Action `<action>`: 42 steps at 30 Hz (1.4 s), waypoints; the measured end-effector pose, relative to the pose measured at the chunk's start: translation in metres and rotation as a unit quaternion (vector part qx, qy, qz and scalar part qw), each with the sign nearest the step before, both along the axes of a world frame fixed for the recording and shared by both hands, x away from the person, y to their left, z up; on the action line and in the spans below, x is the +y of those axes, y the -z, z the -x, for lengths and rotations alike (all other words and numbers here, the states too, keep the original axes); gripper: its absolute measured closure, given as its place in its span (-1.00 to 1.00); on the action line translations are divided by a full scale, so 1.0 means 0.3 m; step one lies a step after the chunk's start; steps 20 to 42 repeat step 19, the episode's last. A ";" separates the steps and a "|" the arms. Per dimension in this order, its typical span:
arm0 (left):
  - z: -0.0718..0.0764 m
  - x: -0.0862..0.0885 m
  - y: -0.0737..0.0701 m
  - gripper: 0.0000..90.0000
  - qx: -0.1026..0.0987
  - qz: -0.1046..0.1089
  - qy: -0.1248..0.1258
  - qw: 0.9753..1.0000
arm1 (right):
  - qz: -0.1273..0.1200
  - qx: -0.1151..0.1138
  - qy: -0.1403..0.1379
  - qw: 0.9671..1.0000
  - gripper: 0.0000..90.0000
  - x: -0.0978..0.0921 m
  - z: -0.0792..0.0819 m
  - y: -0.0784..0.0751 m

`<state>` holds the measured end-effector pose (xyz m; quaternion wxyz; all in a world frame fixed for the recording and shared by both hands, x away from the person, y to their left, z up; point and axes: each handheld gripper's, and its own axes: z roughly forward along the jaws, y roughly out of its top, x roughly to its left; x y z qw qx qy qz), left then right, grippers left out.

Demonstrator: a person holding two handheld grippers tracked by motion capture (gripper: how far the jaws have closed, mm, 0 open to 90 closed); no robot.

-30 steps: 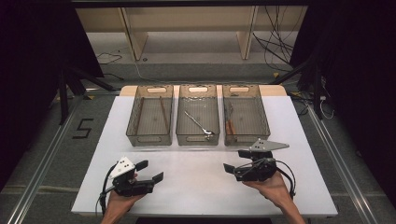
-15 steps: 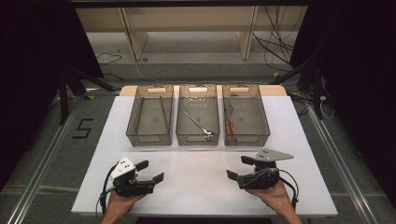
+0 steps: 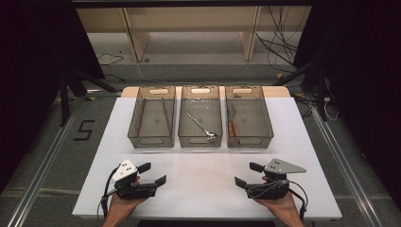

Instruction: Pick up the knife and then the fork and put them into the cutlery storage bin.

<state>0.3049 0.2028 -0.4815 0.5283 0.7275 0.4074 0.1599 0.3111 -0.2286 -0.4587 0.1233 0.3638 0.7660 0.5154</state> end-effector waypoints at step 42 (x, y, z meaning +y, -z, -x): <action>-0.002 -0.001 0.000 -0.61 0.001 -0.001 0.000 1.000 | -0.003 0.001 0.002 1.000 -0.59 -0.004 0.001 0.002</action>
